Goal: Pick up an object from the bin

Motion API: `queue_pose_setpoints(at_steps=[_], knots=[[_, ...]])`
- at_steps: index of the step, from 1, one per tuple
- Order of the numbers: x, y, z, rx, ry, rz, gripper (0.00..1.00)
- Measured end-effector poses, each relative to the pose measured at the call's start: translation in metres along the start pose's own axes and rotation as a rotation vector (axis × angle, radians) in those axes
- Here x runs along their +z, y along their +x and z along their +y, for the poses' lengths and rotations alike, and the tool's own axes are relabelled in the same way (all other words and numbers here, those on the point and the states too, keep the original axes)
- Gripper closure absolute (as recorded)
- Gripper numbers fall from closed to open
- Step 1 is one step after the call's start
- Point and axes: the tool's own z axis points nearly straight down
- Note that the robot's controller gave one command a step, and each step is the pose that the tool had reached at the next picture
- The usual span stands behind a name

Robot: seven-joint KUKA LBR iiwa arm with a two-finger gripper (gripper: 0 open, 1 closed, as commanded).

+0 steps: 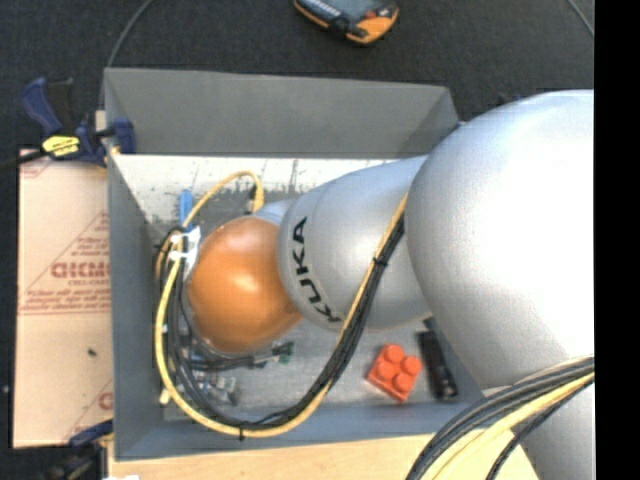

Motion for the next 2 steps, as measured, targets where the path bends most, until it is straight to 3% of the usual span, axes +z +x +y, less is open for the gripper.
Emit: queue_pose_setpoints(at_steps=[2], knots=[[-0.024,0.001,0.000,0.005,-0.001,0.000,1.00]])
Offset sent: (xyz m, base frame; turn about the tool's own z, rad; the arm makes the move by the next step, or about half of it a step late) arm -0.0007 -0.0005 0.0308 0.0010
